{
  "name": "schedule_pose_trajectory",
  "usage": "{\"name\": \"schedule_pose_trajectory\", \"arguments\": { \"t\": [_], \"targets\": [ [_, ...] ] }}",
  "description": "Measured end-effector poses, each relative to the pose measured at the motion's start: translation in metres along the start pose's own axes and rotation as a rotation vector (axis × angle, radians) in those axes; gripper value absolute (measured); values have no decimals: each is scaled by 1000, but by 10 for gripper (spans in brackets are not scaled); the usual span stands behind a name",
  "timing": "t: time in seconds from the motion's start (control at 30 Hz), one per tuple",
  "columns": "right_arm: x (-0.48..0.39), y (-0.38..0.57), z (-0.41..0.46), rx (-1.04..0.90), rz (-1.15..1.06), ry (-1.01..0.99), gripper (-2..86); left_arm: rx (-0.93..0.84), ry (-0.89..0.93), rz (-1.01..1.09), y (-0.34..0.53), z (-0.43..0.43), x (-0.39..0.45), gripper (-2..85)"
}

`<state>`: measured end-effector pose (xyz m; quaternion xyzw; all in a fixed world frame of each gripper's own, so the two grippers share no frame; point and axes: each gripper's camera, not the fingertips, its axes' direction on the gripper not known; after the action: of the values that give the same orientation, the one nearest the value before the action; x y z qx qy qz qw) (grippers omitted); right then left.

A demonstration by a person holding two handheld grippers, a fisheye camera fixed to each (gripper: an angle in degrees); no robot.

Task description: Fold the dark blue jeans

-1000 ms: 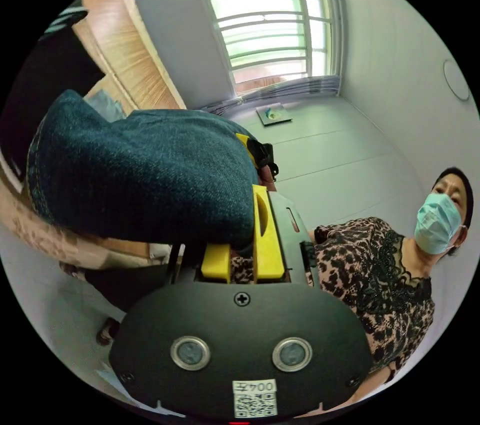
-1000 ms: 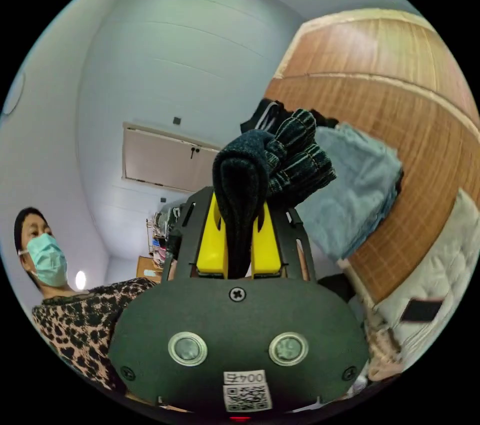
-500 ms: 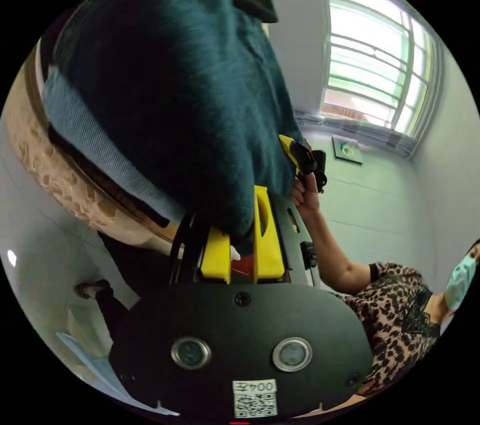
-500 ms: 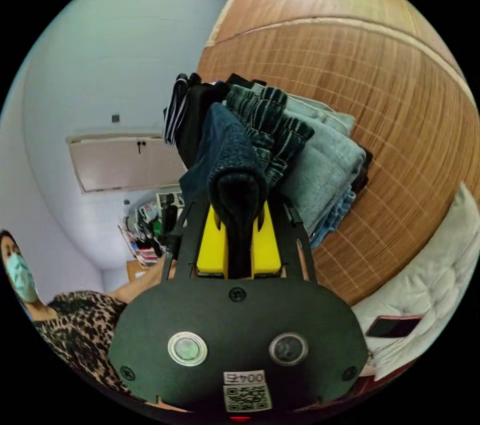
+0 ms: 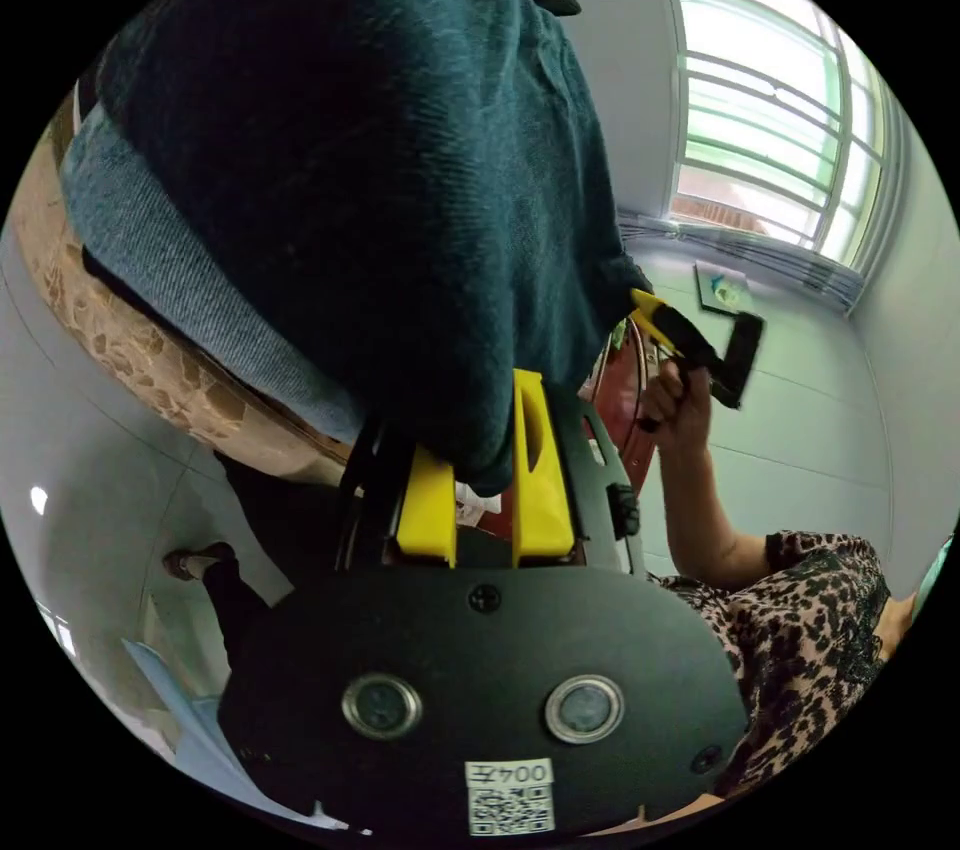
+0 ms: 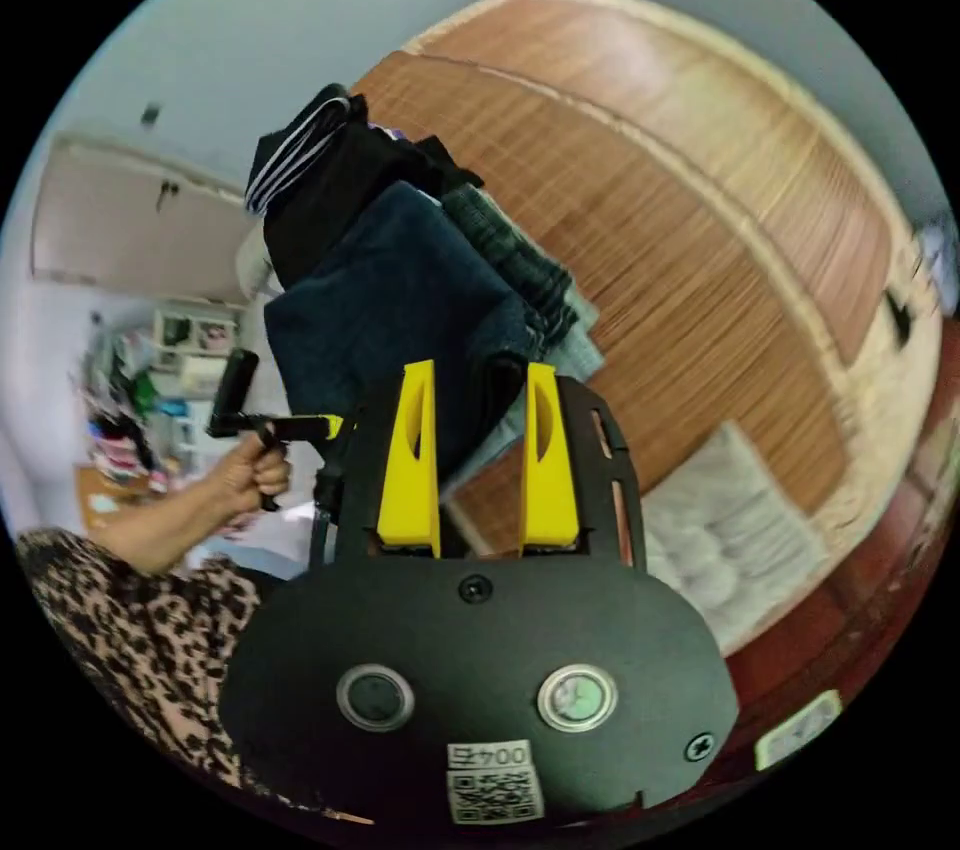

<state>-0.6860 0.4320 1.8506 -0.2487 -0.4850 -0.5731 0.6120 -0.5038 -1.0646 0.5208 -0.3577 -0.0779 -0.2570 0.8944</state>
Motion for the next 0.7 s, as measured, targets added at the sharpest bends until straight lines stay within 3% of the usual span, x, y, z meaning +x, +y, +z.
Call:
{"name": "schedule_pose_trajectory", "arguments": {
  "t": [0.1,0.23,0.3,0.5,0.7],
  "targets": [
    [-75,7,-19,71,-175,218,131,27,2,-13,15,-1,14,113],
    [-139,-7,35,-97,-343,279,47,77,30,-27,45,-8,31,107],
    [-140,-14,62,-228,-299,283,47,100,25,-18,64,-14,43,99],
    [-158,-15,33,-254,-278,206,46,295,64,35,167,-56,76,47],
    [-190,-10,-17,-258,-257,196,66,543,31,25,323,-99,101,28]
  ]
}}
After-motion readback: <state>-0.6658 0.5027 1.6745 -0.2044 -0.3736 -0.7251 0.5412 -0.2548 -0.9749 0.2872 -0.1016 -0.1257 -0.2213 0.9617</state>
